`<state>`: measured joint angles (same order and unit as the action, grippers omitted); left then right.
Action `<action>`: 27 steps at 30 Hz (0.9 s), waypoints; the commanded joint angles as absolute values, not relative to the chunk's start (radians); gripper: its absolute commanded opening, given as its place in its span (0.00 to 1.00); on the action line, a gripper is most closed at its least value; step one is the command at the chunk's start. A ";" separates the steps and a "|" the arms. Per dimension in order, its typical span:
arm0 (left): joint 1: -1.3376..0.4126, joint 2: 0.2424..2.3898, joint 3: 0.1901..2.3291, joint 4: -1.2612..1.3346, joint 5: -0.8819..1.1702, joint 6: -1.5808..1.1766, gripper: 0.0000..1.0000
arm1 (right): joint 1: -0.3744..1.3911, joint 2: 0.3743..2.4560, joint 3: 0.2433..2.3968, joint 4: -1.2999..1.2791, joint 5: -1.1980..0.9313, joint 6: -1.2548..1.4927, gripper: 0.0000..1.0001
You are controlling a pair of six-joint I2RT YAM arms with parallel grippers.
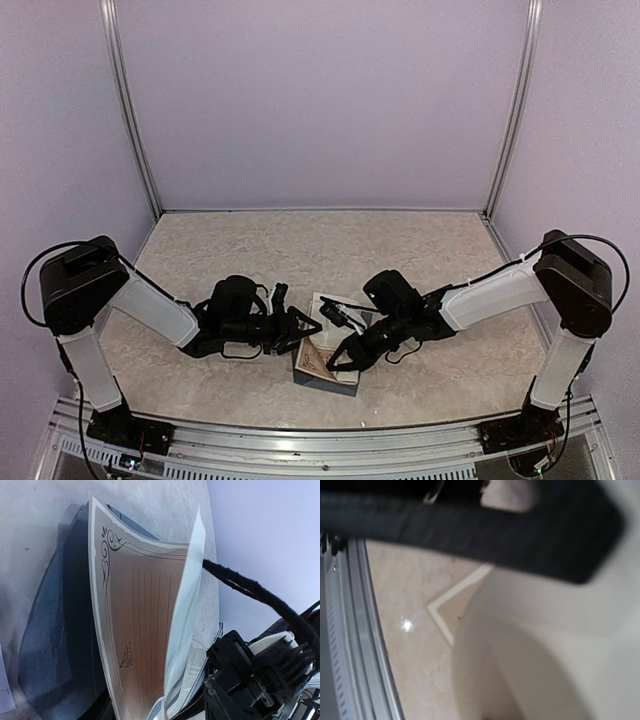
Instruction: Place the letter into the envelope and seal it
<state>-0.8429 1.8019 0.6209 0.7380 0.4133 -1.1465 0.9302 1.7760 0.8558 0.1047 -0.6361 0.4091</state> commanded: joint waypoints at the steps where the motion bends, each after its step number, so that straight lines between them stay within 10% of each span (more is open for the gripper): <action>1: -0.848 1.822 0.665 0.692 0.421 -1.117 0.49 | 0.957 1.811 0.885 0.068 -0.644 0.383 0.00; 8: -0.860 1.828 0.695 0.613 0.406 -1.082 0.32 | 0.958 1.811 0.902 0.061 -0.622 0.387 0.00; 27: -0.876 1.834 0.710 0.568 0.388 -1.069 0.29 | 0.958 1.820 0.942 0.024 -0.521 0.503 0.00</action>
